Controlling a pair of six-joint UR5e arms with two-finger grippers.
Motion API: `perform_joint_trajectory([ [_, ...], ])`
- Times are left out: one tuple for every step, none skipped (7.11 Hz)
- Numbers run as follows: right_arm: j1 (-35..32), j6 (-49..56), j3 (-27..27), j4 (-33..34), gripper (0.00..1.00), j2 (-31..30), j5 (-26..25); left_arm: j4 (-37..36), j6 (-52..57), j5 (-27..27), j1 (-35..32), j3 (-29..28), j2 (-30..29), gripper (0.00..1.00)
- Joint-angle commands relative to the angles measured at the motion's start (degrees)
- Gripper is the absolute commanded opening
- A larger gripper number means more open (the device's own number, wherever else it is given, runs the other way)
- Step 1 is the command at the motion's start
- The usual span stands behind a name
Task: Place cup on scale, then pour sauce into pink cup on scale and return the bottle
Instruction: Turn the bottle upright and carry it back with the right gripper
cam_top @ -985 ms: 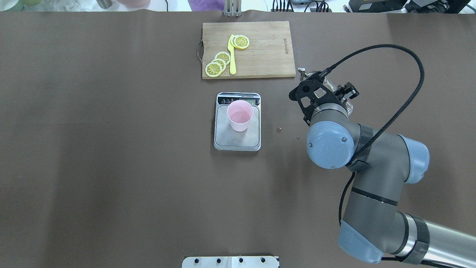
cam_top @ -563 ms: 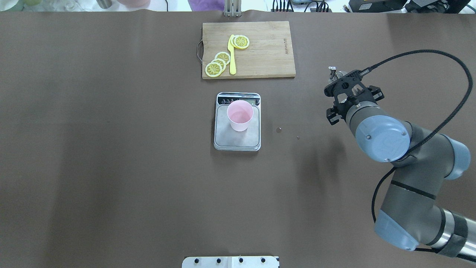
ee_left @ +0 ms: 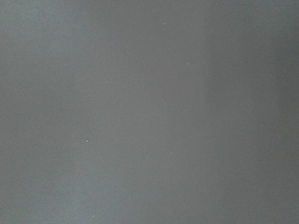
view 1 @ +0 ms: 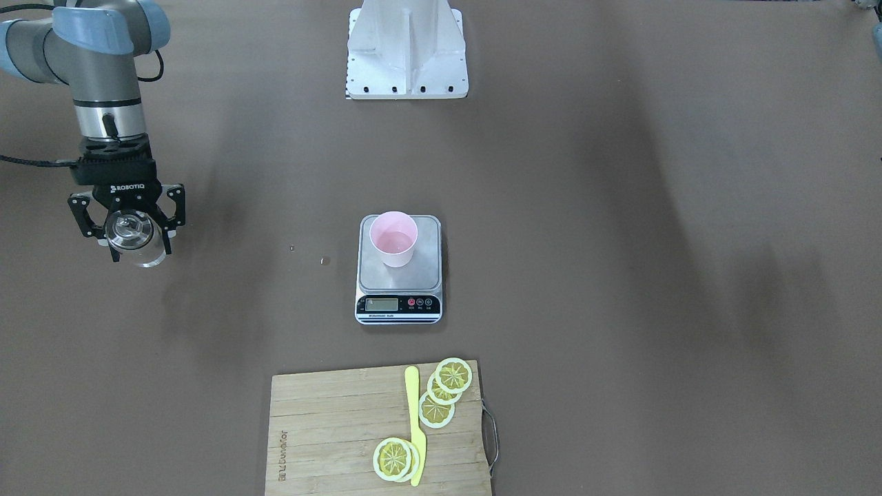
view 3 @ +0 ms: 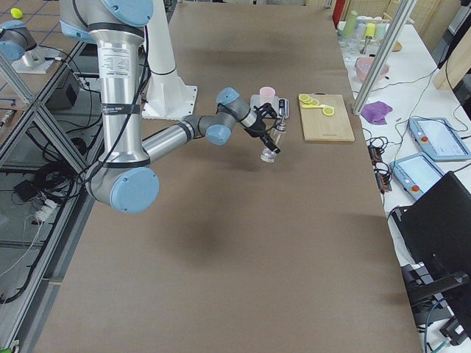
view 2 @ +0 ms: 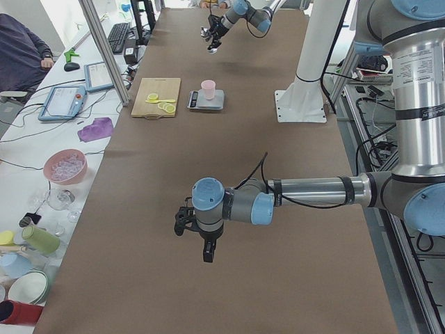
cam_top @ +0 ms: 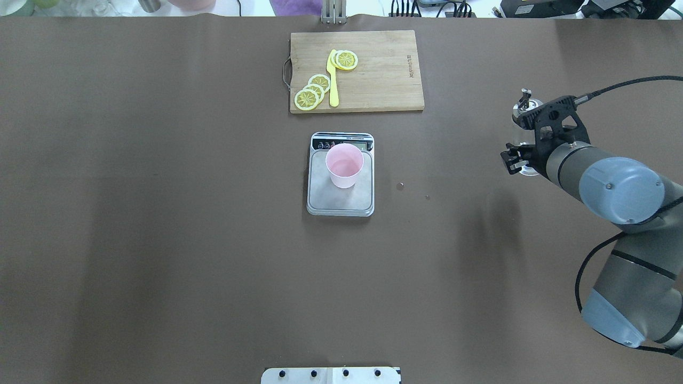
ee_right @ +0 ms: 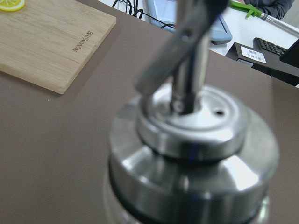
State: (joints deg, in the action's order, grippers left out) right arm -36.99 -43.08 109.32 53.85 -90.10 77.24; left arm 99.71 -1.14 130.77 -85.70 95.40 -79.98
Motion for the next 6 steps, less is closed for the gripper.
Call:
perform_joint_trajectory([
  [-0.53, -4.82, -9.51, -20.17, 0.0, -1.75, 0.37, 0.04, 0.0, -0.95, -0.08, 0.67, 0.0, 0.98],
  [-0.62, -6.83, -12.7, -24.88, 0.0, -1.23, 0.28, 0.04, 0.0, -0.95, 0.0, 0.75, 0.0, 0.98],
  [-0.54, -8.76, -12.82, -25.1, 0.0, -0.26, 0.19, 0.04, 0.0, -0.95, 0.01, 0.75, 0.0, 0.98],
  [-0.54, -9.48, -13.08, -25.02, 0.0, 1.05, -0.16, 0.04, 0.0, -1.04, -0.08, 0.93, 0.0, 0.98],
  [-0.54, -9.74, -14.82, -25.02, 0.0, 3.24, -0.33, 0.04, 0.0, -1.04, -0.08, 0.93, 0.0, 0.98],
  [-0.19, -10.79, -15.8, -25.11, 0.0, 4.13, -1.03, 0.04, 0.0, -1.04, 0.0, 0.93, 0.0, 0.98],
])
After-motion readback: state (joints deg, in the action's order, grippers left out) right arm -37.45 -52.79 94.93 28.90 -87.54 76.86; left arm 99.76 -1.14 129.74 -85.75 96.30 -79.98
